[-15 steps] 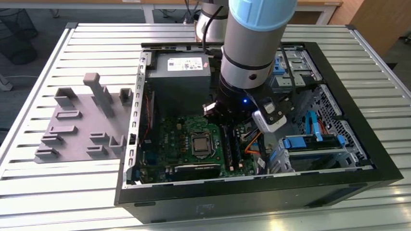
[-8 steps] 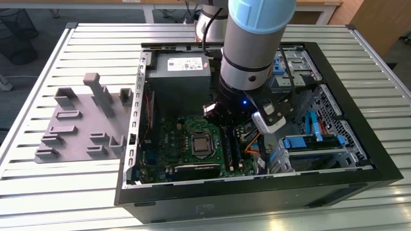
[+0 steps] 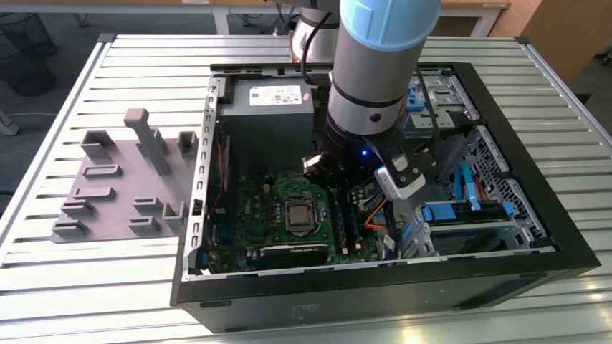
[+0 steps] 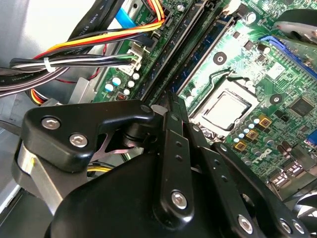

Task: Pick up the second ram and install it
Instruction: 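Press down the second ram until it locks into place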

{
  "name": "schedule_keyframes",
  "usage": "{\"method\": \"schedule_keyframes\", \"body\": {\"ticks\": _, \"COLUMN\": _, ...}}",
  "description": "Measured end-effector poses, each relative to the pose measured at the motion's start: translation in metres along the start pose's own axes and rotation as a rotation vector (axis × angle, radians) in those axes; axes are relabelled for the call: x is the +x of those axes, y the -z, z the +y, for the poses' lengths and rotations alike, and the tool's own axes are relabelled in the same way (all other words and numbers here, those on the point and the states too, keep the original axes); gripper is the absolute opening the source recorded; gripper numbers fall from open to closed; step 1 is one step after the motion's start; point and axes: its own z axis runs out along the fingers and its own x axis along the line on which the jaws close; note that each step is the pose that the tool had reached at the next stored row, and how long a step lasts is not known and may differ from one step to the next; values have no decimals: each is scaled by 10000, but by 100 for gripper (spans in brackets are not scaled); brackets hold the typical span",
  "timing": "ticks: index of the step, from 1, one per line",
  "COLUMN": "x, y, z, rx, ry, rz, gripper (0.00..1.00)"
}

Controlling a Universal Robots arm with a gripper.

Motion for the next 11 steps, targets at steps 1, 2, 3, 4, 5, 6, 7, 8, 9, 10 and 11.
{"method": "schedule_keyframes", "body": {"ticks": 1, "x": 0, "y": -1, "z": 0, "rx": 1, "ry": 0, "rz": 0, "gripper": 11}}
{"method": "schedule_keyframes", "body": {"ticks": 2, "x": 0, "y": -4, "z": 0, "rx": 1, "ry": 0, "rz": 0, "gripper": 11}}
{"method": "schedule_keyframes", "body": {"ticks": 3, "x": 0, "y": -6, "z": 0, "rx": 1, "ry": 0, "rz": 0, "gripper": 11}}
{"method": "schedule_keyframes", "body": {"ticks": 4, "x": 0, "y": -9, "z": 0, "rx": 1, "ry": 0, "rz": 0, "gripper": 11}}
{"method": "schedule_keyframes", "body": {"ticks": 5, "x": 0, "y": -11, "z": 0, "rx": 0, "ry": 0, "rz": 0, "gripper": 11}}
{"method": "schedule_keyframes", "body": {"ticks": 6, "x": 0, "y": -14, "z": 0, "rx": 1, "ry": 0, "rz": 0, "gripper": 11}}
{"method": "schedule_keyframes", "body": {"ticks": 7, "x": 0, "y": -17, "z": 0, "rx": 1, "ry": 0, "rz": 0, "gripper": 11}}
{"method": "schedule_keyframes", "body": {"ticks": 8, "x": 0, "y": -20, "z": 0, "rx": 1, "ry": 0, "rz": 0, "gripper": 11}}
{"method": "schedule_keyframes", "body": {"ticks": 9, "x": 0, "y": -24, "z": 0, "rx": 0, "ry": 0, "rz": 0, "gripper": 11}}
{"method": "schedule_keyframes", "body": {"ticks": 10, "x": 0, "y": -27, "z": 0, "rx": 1, "ry": 0, "rz": 0, "gripper": 11}}
{"method": "schedule_keyframes", "body": {"ticks": 11, "x": 0, "y": -31, "z": 0, "rx": 1, "ry": 0, "rz": 0, "gripper": 11}}
